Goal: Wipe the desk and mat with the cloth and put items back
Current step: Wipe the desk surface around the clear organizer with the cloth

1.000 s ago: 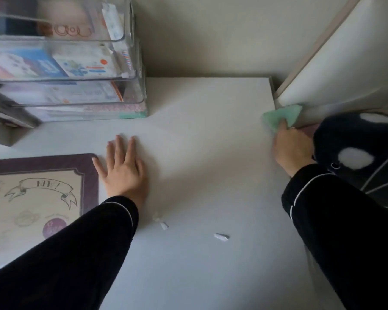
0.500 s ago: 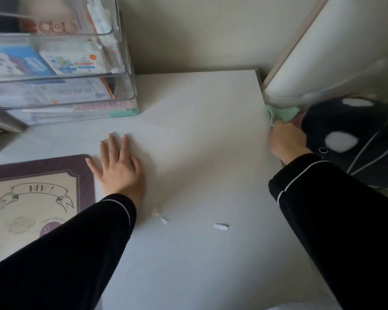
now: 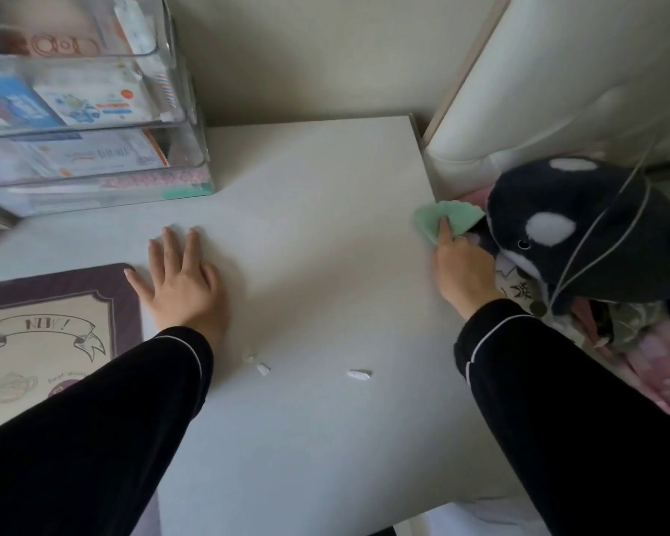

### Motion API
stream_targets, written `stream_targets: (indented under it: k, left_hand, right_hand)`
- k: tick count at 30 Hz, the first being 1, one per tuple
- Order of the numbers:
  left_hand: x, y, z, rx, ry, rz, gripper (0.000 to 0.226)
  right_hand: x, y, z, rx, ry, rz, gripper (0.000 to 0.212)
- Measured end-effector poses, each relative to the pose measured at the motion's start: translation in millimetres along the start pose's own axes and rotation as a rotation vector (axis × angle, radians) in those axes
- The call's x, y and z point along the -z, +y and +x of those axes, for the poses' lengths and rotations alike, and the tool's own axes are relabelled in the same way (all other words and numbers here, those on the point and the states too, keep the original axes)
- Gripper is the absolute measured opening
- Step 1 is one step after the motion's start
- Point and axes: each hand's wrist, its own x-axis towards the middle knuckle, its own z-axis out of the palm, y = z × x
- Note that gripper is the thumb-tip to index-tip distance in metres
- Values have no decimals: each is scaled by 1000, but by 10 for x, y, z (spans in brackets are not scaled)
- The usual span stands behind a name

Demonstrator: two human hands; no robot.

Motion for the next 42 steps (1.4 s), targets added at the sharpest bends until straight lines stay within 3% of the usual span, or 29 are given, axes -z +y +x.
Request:
stream_targets:
  k: [2,5,8,13,15,17,22,26,30,32,36,37,40,42]
  left_hand:
    - [-2,2,1,-5,-3,5,54]
    - [16,6,-3,-7,-3,12,54]
    - [24,10,-3,-6,-7,10,54]
    - [2,8,-9,-10,5,2,53]
    - [2,13,-4,-11,8,-5,53]
    - [1,2,-7,-13,6,-5,53]
    - [-27,-26,10,-18,11,6,54]
    - [-64,-50,16,-18,21,10,53]
    - [-54,-32,11,-16,17,12,53]
    - [-29,-26,7,-8,12,17,53]
    - [13,-10,-16,-16,-4,31,53]
    - [21,-1,-13,-14,-5,31,54]
    - [27,14,-20,-5,-12,36,54]
    - [29,15,-29,-5,-11,37,55]
  right_hand:
    - [-45,-206,-177,60,27,38,55]
    - [-1,-535,-698,304,-8,70,56]
    - [-25,-391,-732,461,9,113,36]
    - [-157,26,-343,-110,66,249,50]
    - [-179,-99,-477,-251,64,304,52]
    - [-203,-311,-766,-240,62,334,53]
    - [-189,-299,-946,156,121,382,35]
    - [-332,102,-544,-87,157,392,44]
    - [-503,133,-947,-298,78,438,48]
    - [-547,22,-1321,-202,128,386,48]
    - [-613,-89,-1670,271,205,356,29]
    - [-569,-40,-1506,274,179,349,29]
    - [-415,76,-826,-36,151,358,34]
    - [-313,31,-471,-134,129,380,42]
